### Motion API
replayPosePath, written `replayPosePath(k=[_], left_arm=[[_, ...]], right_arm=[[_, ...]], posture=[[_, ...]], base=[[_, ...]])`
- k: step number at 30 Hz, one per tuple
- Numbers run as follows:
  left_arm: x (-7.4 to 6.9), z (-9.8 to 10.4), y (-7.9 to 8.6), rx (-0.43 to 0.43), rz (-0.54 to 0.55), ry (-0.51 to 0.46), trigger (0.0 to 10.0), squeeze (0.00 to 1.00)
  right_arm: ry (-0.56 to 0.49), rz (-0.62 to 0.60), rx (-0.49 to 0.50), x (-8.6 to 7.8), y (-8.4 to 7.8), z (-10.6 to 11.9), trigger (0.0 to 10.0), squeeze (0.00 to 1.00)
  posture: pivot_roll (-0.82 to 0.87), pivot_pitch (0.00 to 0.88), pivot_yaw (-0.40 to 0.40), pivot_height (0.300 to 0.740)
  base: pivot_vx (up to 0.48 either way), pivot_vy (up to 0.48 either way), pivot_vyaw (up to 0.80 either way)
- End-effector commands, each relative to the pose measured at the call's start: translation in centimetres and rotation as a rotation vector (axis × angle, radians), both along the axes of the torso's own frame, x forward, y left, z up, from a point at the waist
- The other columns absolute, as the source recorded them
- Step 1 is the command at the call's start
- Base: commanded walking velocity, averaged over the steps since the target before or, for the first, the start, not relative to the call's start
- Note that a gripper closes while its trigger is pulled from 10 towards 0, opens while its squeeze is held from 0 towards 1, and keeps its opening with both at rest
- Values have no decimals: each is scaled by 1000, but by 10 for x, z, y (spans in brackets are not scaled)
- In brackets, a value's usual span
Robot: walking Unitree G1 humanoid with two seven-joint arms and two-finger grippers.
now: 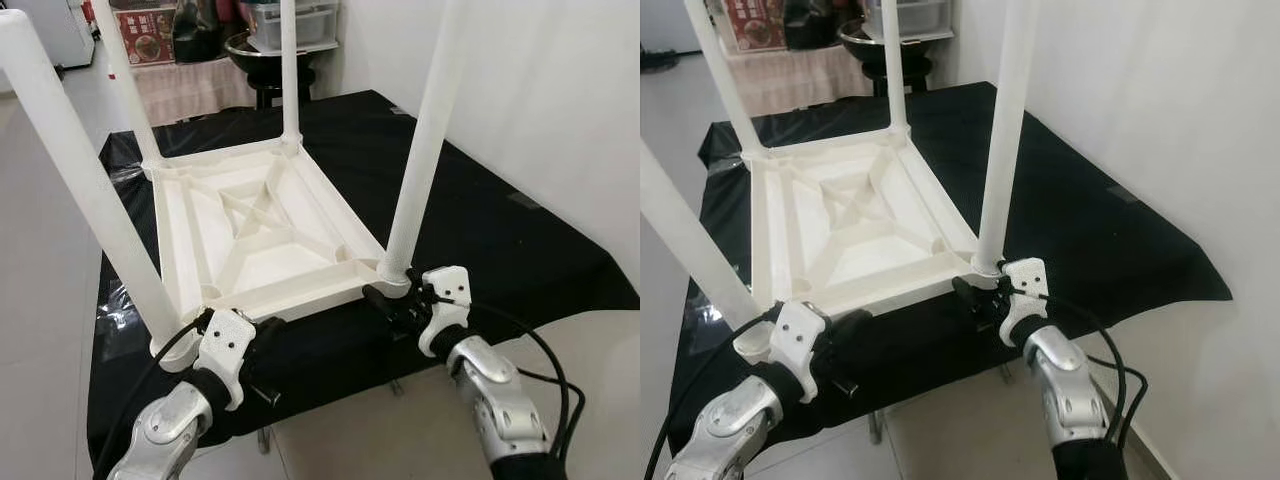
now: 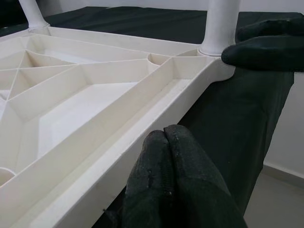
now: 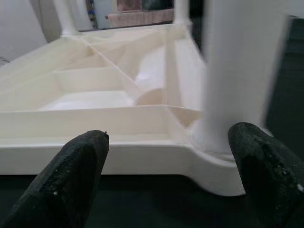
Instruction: Building children table
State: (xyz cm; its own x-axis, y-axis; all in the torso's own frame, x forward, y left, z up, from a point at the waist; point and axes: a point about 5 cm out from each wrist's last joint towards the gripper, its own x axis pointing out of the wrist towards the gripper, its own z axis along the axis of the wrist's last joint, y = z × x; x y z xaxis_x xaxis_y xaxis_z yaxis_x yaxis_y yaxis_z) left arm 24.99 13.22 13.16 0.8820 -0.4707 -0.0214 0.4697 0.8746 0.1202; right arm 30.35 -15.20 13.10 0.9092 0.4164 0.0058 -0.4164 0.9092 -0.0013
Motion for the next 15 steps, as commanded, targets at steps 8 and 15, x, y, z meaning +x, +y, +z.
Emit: replayPosePath(k=[8, 15], left_arm=[[-3, -2, 3, -26, 9, 12, 10000, 0], [-4, -4, 9, -54, 75, 16, 10000, 0]], right_arm=[[-52, 168, -52, -22, 23, 12, 10000, 0], [-56, 239, -134, -25, 29, 11, 10000, 0]], posture=[[-78, 58, -5, 740], [-74, 47, -4, 740]], base=[[0, -472, 0], [0, -397, 0]])
